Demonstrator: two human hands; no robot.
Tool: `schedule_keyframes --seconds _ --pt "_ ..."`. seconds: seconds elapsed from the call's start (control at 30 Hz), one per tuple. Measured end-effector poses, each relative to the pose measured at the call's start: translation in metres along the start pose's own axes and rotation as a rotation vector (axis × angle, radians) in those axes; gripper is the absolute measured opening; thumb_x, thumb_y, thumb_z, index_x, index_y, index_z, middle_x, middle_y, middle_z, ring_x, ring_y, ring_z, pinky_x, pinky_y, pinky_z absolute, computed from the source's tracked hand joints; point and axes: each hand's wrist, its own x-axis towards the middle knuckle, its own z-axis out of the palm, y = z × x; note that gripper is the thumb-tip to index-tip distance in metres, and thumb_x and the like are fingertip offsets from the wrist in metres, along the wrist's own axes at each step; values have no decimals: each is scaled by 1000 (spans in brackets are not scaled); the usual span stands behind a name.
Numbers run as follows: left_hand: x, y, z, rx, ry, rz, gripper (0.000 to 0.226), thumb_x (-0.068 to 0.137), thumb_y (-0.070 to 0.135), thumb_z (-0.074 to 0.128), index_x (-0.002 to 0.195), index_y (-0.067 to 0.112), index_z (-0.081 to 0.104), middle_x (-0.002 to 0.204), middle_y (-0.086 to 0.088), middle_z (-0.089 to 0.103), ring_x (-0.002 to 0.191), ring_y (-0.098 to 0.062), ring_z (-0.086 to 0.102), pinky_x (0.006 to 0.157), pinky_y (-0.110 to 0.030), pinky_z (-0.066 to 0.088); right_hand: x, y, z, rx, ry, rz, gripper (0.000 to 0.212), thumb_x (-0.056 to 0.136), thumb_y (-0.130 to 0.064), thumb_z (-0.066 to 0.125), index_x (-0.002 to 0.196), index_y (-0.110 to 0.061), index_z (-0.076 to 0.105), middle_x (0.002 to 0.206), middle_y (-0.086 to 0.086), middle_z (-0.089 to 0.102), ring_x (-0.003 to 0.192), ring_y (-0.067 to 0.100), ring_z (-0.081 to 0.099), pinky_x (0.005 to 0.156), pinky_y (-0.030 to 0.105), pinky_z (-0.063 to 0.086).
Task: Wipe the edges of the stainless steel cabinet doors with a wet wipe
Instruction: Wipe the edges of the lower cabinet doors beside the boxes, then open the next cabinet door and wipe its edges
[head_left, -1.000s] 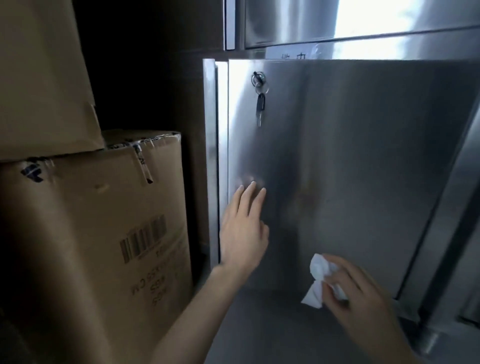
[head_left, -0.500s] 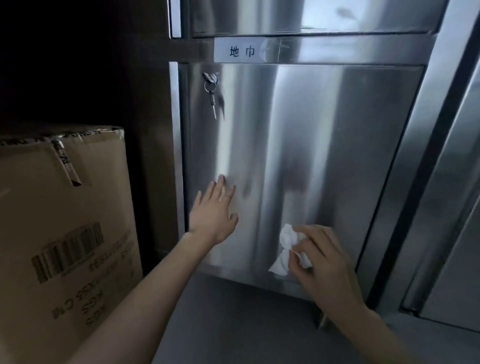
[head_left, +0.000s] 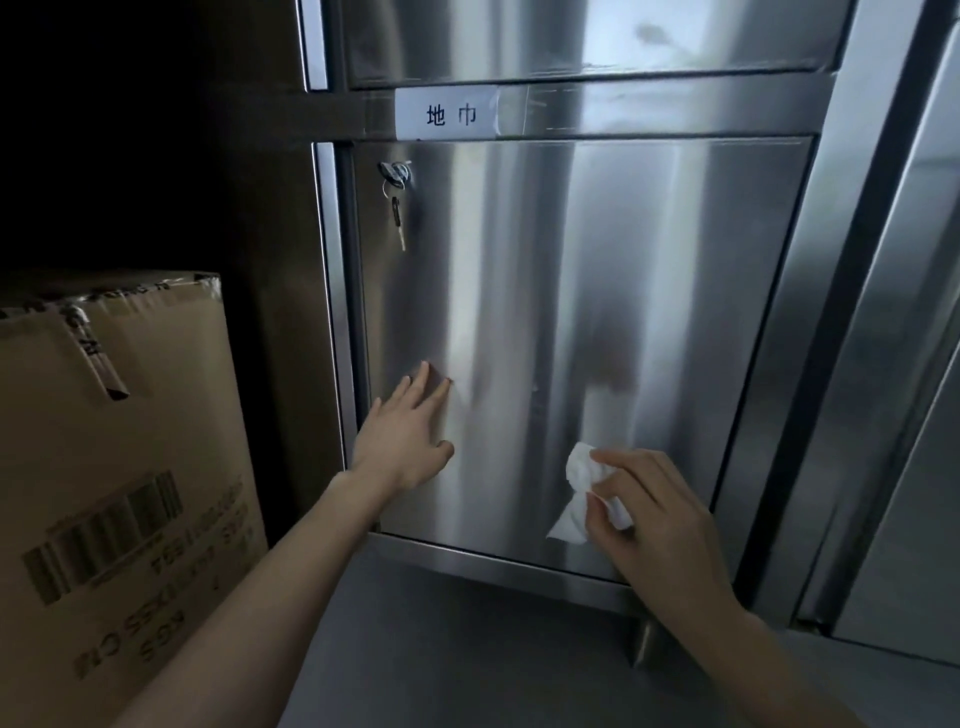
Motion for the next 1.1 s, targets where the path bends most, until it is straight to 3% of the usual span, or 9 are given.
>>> schedule_keyframes --seconds 0.17,0.23,0.3,0.37,0.43,0.6,0.7,0.93,1.1 --pt "-29 30 -24 35 89 127 77 93 33 49 154 34 2 161 7 -16 150 -12 -6 121 -38 0 30 0 -14 22 13 31 18 65 6 77 79 0 68 98 9 68 95 16 56 87 22 46" --pt "-36 45 -53 8 181 196 70 90 26 50 154 30 20 163 4 9 149 -13 13 121 -39 7 54 2 -35 24 -12 76 20 64 6 77 81 -1 68 99 9 68 94 16 57 85 23 47" --pt "-39 65 -96 -37 285 273 58 81 19 49 139 19 53 143 -4 52 133 -20 49 115 -45 30 84 6 -65 -8 -48 101 16 68 4 76 82 -1 69 99 10 68 93 16 57 83 24 48" --pt "-35 84 -146 -63 342 333 54 76 20 42 123 15 67 125 -4 66 117 -22 62 108 -44 38 119 13 -103 -49 -83 93 7 81 -6 67 84 -1 70 102 9 68 95 17 59 83 23 48" --pt "-24 106 -203 -78 325 382 53 76 21 41 122 15 68 123 -2 67 116 -22 62 106 -42 32 164 21 -147 -57 -108 87 17 85 -14 59 85 -2 70 106 7 68 98 18 61 85 22 49" --pt "19 165 -368 -96 322 553 53 73 19 42 118 14 70 121 -4 68 114 -24 64 102 -42 34 307 40 -271 -92 -65 106 14 84 -10 64 93 -2 72 113 4 67 100 20 63 90 27 48" --pt "48 204 -471 -129 405 665 51 73 16 43 115 12 72 117 -4 69 112 -24 65 99 -43 37 403 48 -349 -135 -39 126 15 85 -13 60 84 -4 71 108 3 68 96 16 62 91 22 45" --pt "102 296 -701 -206 523 859 48 75 16 42 112 13 73 113 -3 70 111 -24 65 100 -40 39 590 37 -528 -250 -26 174 25 88 -20 54 75 -5 69 89 1 68 75 15 64 70 22 48" --pt "116 341 -804 -210 568 920 49 80 16 39 119 10 68 118 -7 66 119 -27 58 104 -43 44 654 30 -613 -366 -36 92 15 88 -10 62 78 -1 67 90 5 68 79 20 64 68 29 50"
